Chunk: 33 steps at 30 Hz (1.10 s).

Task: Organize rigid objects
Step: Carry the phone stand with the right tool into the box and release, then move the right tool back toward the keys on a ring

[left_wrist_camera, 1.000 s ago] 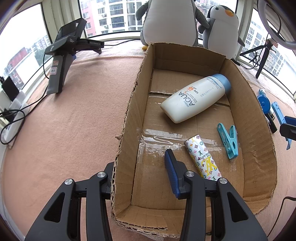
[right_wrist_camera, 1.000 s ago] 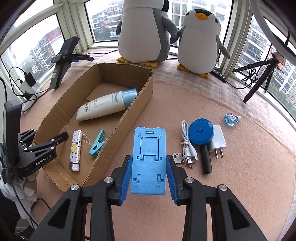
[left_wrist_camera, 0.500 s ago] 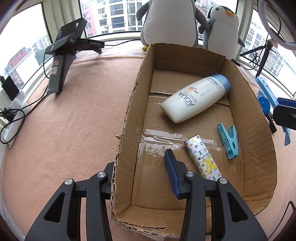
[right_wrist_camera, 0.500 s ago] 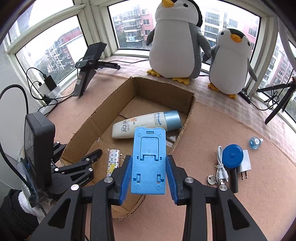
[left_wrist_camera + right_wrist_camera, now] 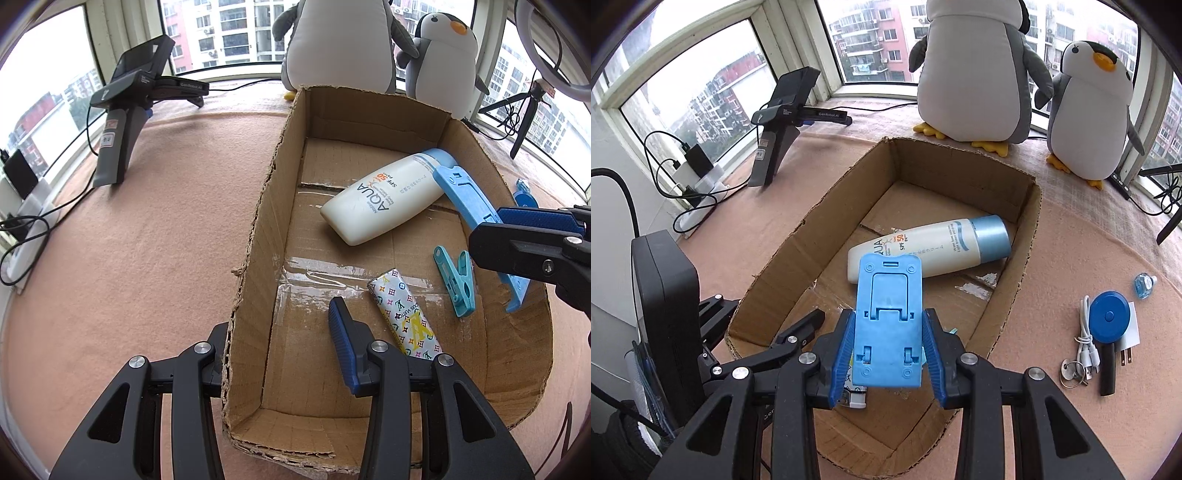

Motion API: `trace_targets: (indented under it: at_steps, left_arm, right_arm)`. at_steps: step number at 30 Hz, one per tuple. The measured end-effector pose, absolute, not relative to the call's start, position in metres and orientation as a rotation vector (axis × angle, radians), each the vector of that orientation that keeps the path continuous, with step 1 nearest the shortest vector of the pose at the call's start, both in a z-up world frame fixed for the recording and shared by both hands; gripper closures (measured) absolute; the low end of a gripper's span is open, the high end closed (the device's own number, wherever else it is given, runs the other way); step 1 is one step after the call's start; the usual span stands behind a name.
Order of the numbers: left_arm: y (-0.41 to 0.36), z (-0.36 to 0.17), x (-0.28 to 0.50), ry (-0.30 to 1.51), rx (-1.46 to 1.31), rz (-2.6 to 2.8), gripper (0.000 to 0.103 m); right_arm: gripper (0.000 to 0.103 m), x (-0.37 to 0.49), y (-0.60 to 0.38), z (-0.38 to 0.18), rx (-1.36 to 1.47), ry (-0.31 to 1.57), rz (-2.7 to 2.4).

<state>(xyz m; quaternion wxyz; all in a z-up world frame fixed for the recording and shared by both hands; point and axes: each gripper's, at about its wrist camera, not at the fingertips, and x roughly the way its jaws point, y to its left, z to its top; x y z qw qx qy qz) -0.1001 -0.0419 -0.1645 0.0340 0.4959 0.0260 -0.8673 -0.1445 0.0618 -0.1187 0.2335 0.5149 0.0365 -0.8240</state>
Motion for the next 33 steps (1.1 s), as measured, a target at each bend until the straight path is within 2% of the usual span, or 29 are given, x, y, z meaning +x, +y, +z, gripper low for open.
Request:
trace_targets:
  at_steps: [5,7,9,23,33]
  left_arm:
    - [-0.042,-0.165,-0.1,0.08,1.525,-2.667,0.061]
    - [-0.042,-0.164,-0.1,0.08,1.525,-2.667,0.061]
    - [-0.042,-0.165,-0.1,0.08,1.524,-2.667,0.061]
    - [-0.043,-0.164,-0.099,0.079,1.523,-2.668,0.061]
    - [-0.043,-0.164,-0.099,0.078,1.523,-2.668,0.061]
  right_arm:
    - [0.07,-0.144,0.06,-0.118,1.402,0.112,-2.262]
    - [0.062,-0.144,0.062,-0.116,1.398,0.108,-2.274]
    - [0.044,-0.145,0.064,-0.115,1.394,0.1,-2.286]
    - [0.044,-0.145,0.076,-0.111,1.392,0.061,-2.306]
    - [0.044,-0.141,0.117,-0.105,1.396,-0.046,-2.342]
